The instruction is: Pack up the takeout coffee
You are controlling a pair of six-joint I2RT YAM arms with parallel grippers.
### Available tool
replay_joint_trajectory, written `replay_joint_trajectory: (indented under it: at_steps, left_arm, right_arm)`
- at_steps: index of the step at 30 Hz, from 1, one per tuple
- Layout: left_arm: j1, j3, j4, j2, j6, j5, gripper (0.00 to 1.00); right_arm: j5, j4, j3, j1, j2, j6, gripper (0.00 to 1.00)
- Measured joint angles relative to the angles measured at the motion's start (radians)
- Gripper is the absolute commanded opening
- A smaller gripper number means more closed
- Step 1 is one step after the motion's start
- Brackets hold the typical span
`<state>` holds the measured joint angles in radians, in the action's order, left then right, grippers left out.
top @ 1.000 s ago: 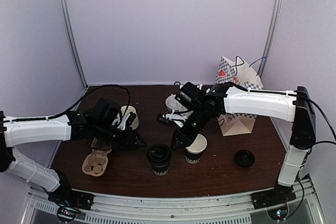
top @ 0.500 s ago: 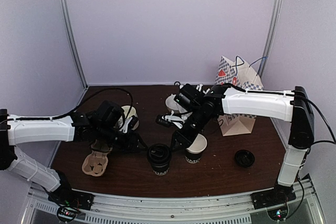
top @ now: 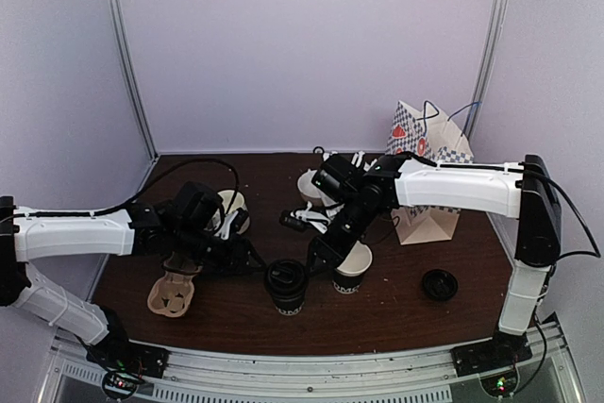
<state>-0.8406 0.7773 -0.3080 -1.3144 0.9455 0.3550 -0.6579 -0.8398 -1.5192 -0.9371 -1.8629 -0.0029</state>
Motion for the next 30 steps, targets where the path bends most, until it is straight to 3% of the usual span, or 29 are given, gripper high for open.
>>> replay_joint_trajectory:
  at_steps: [30]
  left_arm:
    - [-0.020,-0.016,0.029,-0.003,0.005,-0.010,0.44]
  right_arm:
    - [-0.047,-0.013,0.000,0.016,-0.029,0.003,0.25]
